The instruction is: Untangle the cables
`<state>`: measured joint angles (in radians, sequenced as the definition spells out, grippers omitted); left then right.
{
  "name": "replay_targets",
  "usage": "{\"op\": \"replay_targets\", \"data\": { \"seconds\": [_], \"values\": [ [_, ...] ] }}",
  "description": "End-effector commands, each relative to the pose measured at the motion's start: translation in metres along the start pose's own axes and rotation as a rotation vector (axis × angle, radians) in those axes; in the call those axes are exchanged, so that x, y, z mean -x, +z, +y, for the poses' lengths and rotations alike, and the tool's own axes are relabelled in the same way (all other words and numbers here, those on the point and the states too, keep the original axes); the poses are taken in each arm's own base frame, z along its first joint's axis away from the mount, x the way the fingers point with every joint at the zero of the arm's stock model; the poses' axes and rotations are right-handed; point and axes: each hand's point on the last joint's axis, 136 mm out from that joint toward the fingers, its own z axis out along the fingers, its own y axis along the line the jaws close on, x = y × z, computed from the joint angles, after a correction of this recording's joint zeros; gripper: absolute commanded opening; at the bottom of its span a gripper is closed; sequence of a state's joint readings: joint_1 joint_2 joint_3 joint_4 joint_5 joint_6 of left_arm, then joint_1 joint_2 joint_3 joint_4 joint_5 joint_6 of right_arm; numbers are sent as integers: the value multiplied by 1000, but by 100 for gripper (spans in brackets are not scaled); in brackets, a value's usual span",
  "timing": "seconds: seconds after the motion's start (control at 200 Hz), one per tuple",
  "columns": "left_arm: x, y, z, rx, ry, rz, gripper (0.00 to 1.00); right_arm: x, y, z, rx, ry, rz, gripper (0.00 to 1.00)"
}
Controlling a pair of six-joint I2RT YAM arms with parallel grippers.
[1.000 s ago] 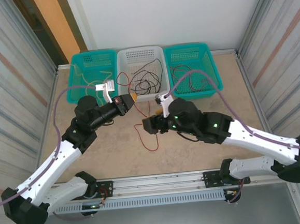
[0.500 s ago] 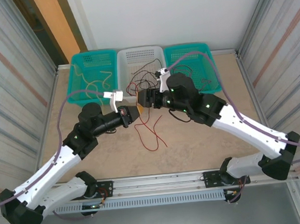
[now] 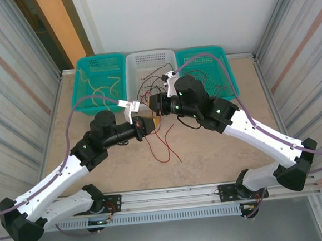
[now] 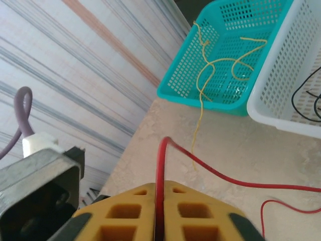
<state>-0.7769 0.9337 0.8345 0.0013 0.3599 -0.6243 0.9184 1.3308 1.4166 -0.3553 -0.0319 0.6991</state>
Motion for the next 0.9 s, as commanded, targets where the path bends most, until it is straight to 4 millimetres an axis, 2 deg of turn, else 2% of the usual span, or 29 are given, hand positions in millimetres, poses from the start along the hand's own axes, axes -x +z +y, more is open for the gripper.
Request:
{"op": "replay_targets", "data": {
  "seconds": [0.0,0.115,0.165,0.22,0.281,0.311,0.371,0.481,0.636,0.737,0.897],
  "values": [
    [14,-4,-8,19,66,-36,0,11,-2,8,20,-13,-24,1],
    [14,-5,-1,60,68,-32,2,16,-9,3,-8,-28,-41,0],
    [12,-5,1,68,69,-26,19,19,-13,0,-15,-27,-47,0],
    [10,-5,3,77,68,-22,42,23,-18,-5,-24,-25,-55,0],
    [8,-6,8,100,66,-19,62,30,-25,-11,-39,-26,-70,0],
    [8,-7,11,114,66,-19,68,34,-29,-16,-52,-27,-79,0],
    [6,-10,17,152,69,-15,75,42,-37,-26,-80,-28,-97,0],
    [3,-20,34,252,72,-15,83,63,-56,-46,-119,-18,-137,0],
    [-2,-39,49,348,90,-28,89,104,-85,-75,-151,15,-214,0],
    [-7,-49,60,413,88,-27,86,128,-96,-91,-184,8,-253,0],
    [-19,-54,73,466,65,3,82,163,-98,-124,-252,-12,-298,0]
  ]
}}
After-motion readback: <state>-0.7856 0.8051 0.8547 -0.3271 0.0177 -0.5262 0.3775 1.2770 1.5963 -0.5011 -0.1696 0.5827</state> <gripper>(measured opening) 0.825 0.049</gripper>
